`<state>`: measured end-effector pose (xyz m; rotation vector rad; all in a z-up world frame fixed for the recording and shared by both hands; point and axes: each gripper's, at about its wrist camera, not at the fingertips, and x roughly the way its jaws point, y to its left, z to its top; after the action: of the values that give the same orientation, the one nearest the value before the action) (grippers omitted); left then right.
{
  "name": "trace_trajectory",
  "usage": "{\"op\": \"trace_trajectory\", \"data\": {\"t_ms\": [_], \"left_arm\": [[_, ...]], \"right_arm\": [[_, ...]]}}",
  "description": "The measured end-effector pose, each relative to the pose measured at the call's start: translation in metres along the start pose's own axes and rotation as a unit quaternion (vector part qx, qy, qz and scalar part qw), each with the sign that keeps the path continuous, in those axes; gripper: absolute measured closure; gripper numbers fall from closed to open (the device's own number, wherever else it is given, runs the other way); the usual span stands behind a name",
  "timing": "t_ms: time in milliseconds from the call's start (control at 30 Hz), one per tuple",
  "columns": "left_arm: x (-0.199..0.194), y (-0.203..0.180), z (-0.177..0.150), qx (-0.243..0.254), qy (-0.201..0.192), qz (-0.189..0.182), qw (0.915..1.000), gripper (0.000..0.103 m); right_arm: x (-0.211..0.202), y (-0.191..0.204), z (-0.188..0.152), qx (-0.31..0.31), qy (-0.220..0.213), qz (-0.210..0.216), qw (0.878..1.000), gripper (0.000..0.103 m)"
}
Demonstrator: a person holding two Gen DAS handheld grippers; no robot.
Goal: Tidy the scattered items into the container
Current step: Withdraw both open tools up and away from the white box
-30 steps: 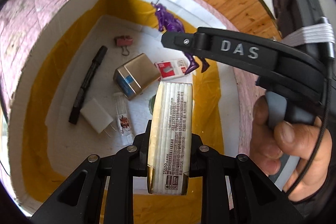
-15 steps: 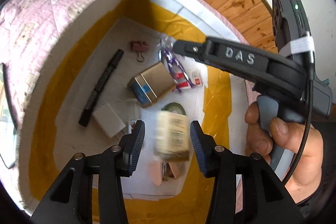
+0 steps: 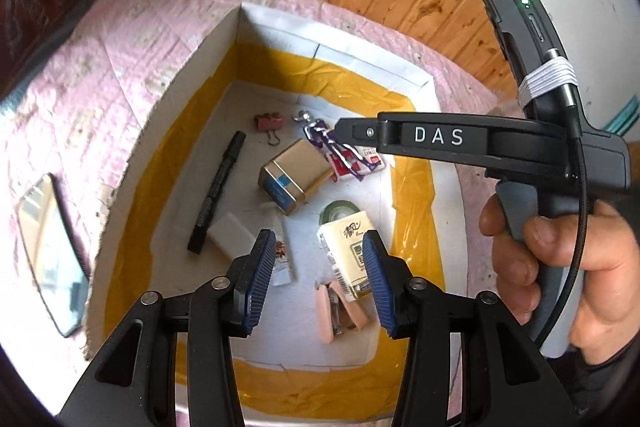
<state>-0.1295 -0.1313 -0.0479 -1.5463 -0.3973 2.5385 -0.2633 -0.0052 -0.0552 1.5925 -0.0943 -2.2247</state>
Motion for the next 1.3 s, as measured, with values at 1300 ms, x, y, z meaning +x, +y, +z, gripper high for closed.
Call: {"op": "trace_trajectory", "data": {"t_ms": [1300], "left_arm": [[-0.090, -0.056, -0.053, 0.058, -0.086, 0.075, 0.9918, 0.045]], "right_arm": [[-0.086, 0.044, -0.139, -0.183, -0.015, -0.068, 0.981, 0.039]]}}
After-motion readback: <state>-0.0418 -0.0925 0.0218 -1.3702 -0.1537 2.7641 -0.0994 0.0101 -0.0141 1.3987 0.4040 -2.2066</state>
